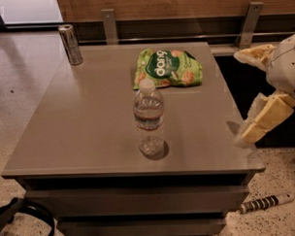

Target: Move water bottle near redbull can

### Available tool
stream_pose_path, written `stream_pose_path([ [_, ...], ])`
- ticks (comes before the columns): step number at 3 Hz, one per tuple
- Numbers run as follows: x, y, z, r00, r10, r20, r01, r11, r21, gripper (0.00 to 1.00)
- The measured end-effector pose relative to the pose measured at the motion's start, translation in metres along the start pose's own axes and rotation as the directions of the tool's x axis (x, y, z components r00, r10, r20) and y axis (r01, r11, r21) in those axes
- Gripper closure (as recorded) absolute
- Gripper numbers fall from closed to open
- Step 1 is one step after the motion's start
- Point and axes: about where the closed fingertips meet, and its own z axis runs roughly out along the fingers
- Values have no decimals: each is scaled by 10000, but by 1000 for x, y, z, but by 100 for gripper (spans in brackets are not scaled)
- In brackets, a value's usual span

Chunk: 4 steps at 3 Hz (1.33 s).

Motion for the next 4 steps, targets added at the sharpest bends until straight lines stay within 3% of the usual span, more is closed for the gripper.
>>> stream_pose_path([
  [1, -20, -2, 24, 9825, -85, 1861, 119, 9998, -172, 0],
  [2, -37, -4, 45, 9318, 25, 3628, 173, 9985, -512, 0],
  [4, -56, 10, 70, 8108, 697, 5811, 121, 9907, -1356, 0],
])
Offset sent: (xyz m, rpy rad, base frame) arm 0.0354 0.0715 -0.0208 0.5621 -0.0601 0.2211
